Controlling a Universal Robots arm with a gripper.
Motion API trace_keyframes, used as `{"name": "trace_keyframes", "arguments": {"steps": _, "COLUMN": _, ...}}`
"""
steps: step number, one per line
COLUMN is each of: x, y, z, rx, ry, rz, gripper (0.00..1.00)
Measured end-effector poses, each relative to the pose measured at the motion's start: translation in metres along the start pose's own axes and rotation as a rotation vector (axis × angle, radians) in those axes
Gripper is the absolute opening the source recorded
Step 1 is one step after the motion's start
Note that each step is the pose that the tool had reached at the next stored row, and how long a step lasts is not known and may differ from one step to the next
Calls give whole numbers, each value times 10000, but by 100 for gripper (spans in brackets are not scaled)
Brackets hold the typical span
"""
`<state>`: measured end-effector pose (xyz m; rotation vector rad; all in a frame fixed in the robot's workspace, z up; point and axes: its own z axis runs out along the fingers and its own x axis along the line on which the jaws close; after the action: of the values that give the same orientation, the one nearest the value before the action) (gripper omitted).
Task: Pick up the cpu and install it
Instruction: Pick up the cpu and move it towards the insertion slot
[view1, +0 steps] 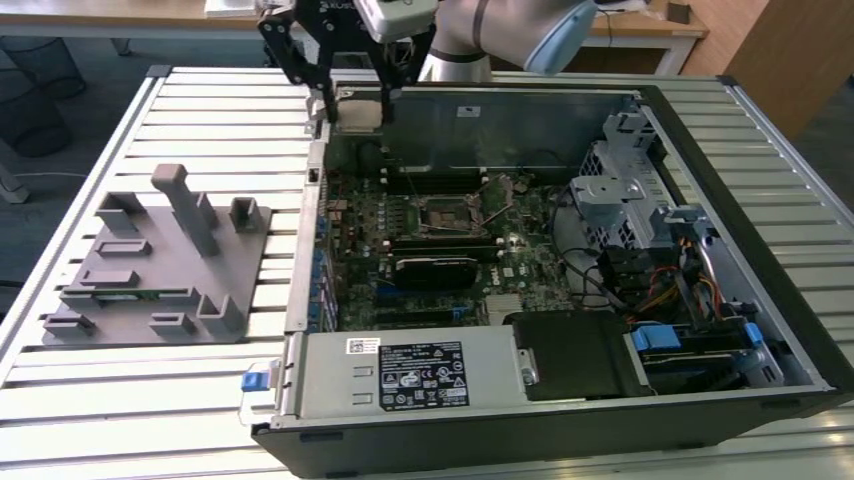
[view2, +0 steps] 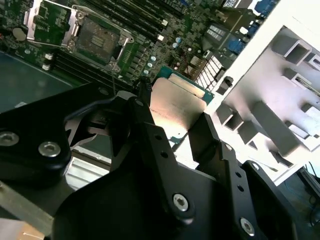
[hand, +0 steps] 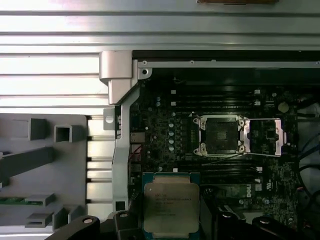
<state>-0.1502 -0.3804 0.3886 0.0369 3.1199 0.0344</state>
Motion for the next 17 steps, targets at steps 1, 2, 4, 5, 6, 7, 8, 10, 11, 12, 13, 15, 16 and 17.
{"name": "trace_keyframes", "arguments": {"steps": 1, "x": -24, "y": 13, "z": 2, "rx": 0, "ry": 0, "rz": 0, "gripper": 54}}
{"name": "trace_keyframes", "arguments": {"steps": 2, "x": -47, "y": 28, "z": 4, "rx": 0, "ry": 0, "rz": 0, "gripper": 54}}
{"name": "trace_keyframes", "arguments": {"steps": 4, "x": -110, "y": 57, "z": 10, "rx": -2, "ry": 0, "rz": 1, "gripper": 54}}
{"name": "trace_keyframes", "arguments": {"steps": 5, "x": -141, "y": 71, "z": 12, "rx": -2, "ry": 0, "rz": 0, "gripper": 54}}
{"name": "trace_keyframes", "arguments": {"steps": 6, "x": -172, "y": 84, "z": 14, "rx": -3, "ry": 0, "rz": 0, "gripper": 54}}
{"name": "trace_keyframes", "arguments": {"steps": 7, "x": -202, "y": 98, "z": 17, "rx": -3, "ry": 0, "rz": 1, "gripper": 54}}
{"name": "trace_keyframes", "arguments": {"steps": 8, "x": -238, "y": 108, "z": 18, "rx": -5, "ry": 0, "rz": 1, "gripper": 54}}
{"name": "trace_keyframes", "arguments": {"steps": 10, "x": -324, "y": 120, "z": 23, "rx": -15, "ry": 0, "rz": 1, "gripper": 54}}
{"name": "trace_keyframes", "arguments": {"steps": 11, "x": -371, "y": 126, "z": 27, "rx": -18, "ry": 0, "rz": 0, "gripper": 54}}
{"name": "trace_keyframes", "arguments": {"steps": 12, "x": -413, "y": 132, "z": 30, "rx": -19, "ry": 0, "rz": 1, "gripper": 54}}
{"name": "trace_keyframes", "arguments": {"steps": 13, "x": -457, "y": 137, "z": 32, "rx": -20, "ry": 0, "rz": 0, "gripper": 54}}
{"name": "trace_keyframes", "arguments": {"steps": 15, "x": -591, "y": 146, "z": 43, "rx": -25, "ry": 1, "rz": -1, "gripper": 54}}
{"name": "trace_keyframes", "arguments": {"steps": 16, "x": -612, "y": 147, "z": 46, "rx": -27, "ry": 1, "rz": -1, "gripper": 54}}
{"name": "trace_keyframes", "arguments": {"steps": 17, "x": -637, "y": 147, "z": 50, "rx": -30, "ry": 1, "rz": -1, "gripper": 54}}
